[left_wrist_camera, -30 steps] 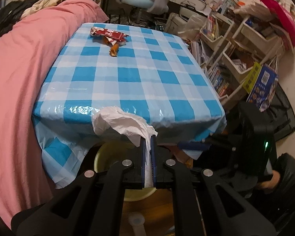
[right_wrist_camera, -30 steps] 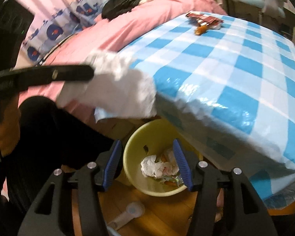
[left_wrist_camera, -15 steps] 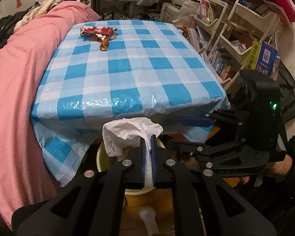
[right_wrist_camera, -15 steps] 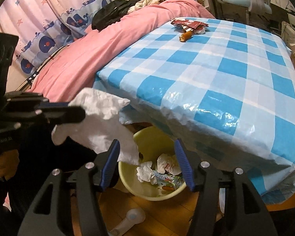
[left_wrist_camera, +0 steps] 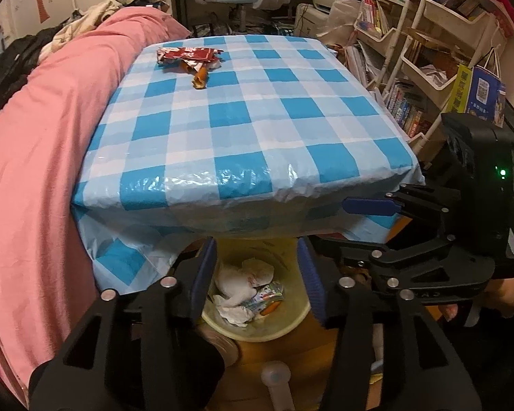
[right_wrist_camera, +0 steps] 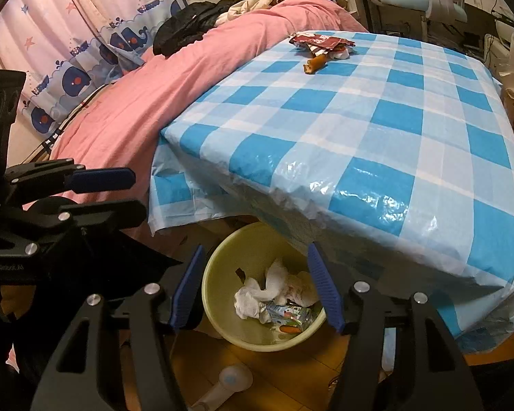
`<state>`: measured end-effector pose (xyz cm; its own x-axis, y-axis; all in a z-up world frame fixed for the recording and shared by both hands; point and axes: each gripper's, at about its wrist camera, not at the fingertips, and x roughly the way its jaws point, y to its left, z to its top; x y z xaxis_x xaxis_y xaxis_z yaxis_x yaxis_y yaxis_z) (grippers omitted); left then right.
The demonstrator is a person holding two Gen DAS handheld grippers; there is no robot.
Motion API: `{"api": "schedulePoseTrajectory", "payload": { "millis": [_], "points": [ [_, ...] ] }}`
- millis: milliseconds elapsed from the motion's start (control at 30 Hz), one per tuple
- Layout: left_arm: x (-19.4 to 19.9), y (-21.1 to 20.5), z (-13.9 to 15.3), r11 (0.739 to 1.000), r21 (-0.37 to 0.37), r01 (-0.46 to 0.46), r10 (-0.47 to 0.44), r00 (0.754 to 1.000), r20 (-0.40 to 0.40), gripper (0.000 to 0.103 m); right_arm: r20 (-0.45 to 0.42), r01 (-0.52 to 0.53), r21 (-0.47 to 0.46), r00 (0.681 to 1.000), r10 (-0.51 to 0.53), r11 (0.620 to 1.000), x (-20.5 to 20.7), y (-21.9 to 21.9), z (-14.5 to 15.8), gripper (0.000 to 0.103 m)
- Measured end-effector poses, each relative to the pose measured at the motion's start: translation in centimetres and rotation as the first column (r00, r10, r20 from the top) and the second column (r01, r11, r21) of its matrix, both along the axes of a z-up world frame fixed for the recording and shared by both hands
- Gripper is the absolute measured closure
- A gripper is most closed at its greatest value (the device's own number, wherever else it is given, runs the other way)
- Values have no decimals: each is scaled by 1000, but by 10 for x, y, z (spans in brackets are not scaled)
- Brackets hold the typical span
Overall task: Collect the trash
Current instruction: 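Drop the white tissue into the yellow bin with the left gripper while the right drops the crumpled tissue, then raise both grippers from the bin back over the table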
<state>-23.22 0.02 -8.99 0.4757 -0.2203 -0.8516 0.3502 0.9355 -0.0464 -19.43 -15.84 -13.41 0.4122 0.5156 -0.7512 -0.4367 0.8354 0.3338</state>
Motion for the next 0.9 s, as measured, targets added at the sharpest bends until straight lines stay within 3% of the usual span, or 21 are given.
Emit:
{"api": "schedulePoseTrajectory", "payload": {
  "millis": [500,900],
  "points": [
    [4,8,6,997,28,-75,72,995,70,36,9,14,-6,1000,-14,1000,2,-3,1,43],
    [6,9,8,993,54,-104,98,989,107,31,22,29,-9,999,-29,1000,2,-4,2,42]
  ]
}}
